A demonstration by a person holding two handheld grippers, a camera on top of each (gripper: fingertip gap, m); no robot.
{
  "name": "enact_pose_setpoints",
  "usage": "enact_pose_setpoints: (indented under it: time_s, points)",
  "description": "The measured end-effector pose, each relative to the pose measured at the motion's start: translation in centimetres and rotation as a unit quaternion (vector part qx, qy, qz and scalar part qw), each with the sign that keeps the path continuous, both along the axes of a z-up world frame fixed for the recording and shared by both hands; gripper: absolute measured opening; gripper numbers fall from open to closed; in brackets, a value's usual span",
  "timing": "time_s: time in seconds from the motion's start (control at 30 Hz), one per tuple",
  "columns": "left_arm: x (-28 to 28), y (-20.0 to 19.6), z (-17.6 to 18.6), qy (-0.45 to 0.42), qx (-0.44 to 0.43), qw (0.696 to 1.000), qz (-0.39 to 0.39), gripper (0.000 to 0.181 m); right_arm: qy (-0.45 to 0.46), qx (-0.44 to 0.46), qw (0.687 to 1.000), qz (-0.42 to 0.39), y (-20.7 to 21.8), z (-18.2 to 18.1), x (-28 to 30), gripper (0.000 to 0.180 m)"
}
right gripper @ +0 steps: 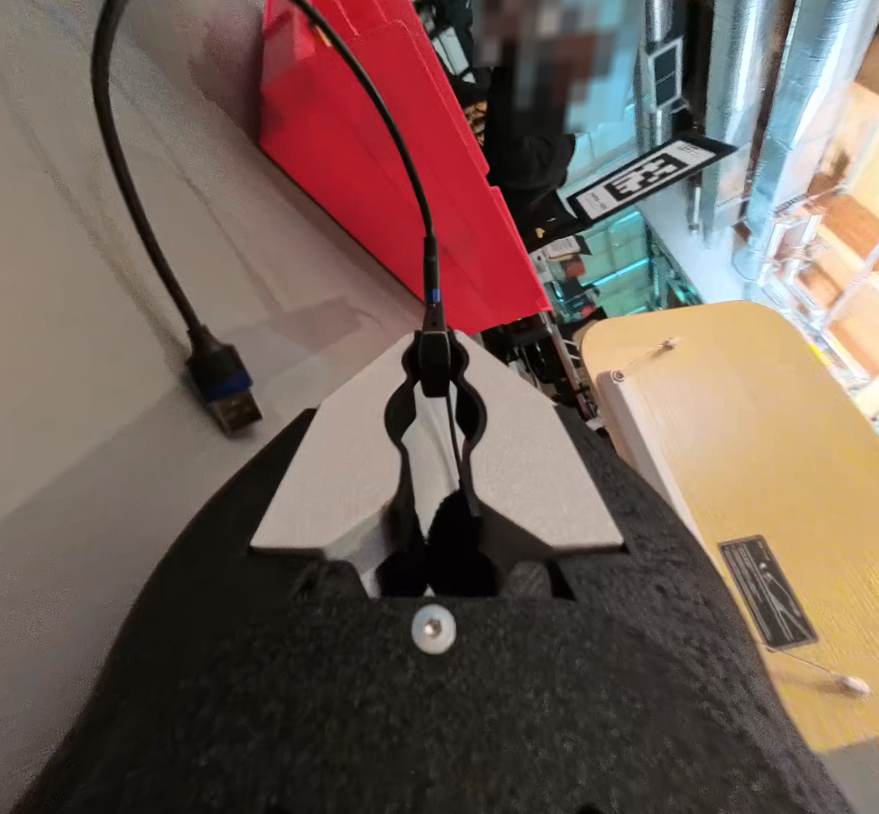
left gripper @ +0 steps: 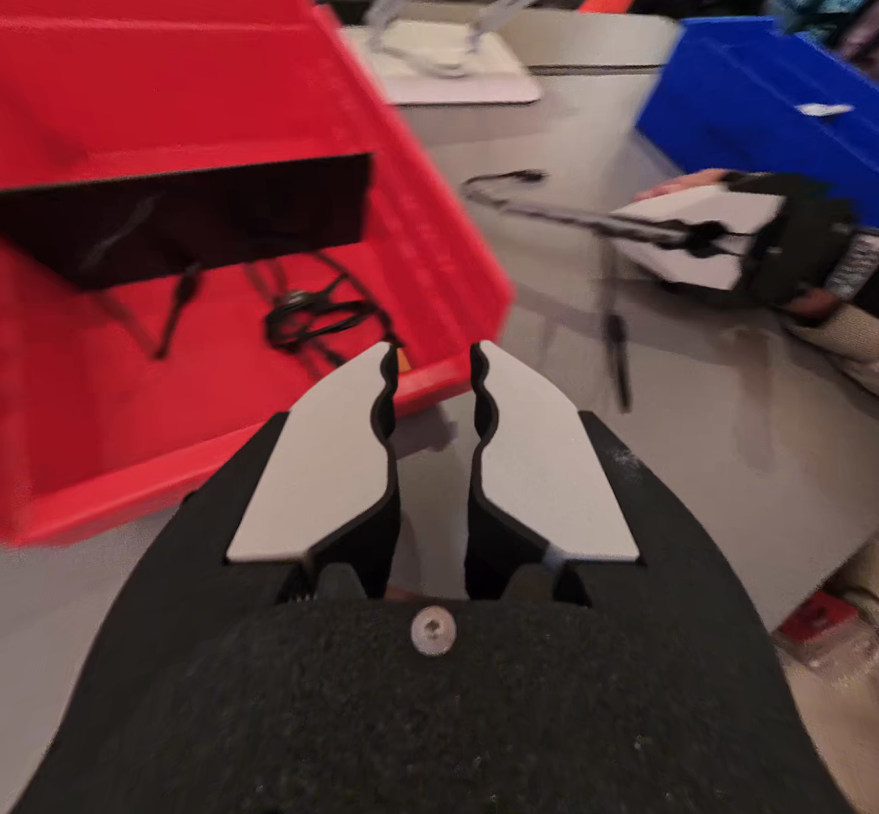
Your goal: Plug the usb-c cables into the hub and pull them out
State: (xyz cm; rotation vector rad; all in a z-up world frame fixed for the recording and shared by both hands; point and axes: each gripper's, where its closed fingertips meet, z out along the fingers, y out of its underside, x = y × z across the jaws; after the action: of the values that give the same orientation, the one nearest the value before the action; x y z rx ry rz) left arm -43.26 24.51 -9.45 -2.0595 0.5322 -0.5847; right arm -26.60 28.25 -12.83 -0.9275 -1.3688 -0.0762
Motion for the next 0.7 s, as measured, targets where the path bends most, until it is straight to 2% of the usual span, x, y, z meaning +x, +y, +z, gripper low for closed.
enact_pose_setpoints:
  time_s: [0.1,0.27,0.3,0.47,0.57,0.7]
  points:
    - [-4.2,2.2,-1.4,0.038,-0.077,0.995,0.051,0.043,0.02,0.017,1.0,-0.011,0.8,0.9,0.6,0.01]
    - [-3.7,5.3,-3.3,0.063,-0.19,0.98,0.009,0.045,0.016,0.032,0.999,-0.009,0.6,0.9,0.4,0.009]
    - [-3.5,6.1,-3.8,0.06,-0.213,0.975,0.002,0.044,0.012,0.034,0.999,-0.007,0.5,0.8,0.3,0.009]
    - [-3.4,8.3,-6.8,0.078,-0.306,0.949,-0.024,0.013,0.003,0.034,0.999,-0.005,0.4,0.5,0.1,0.009]
    - [-3.9,9.1,-6.1,0.114,-0.244,0.963,-0.004,0.003,0.004,0.033,0.999,-0.005,0.4,0.5,0.2,0.009]
    - [-3.6,8.4,0.2,0.11,-0.09,0.989,0.028,0.004,0.005,0.034,0.999,-0.006,0.5,0.6,0.1,0.009]
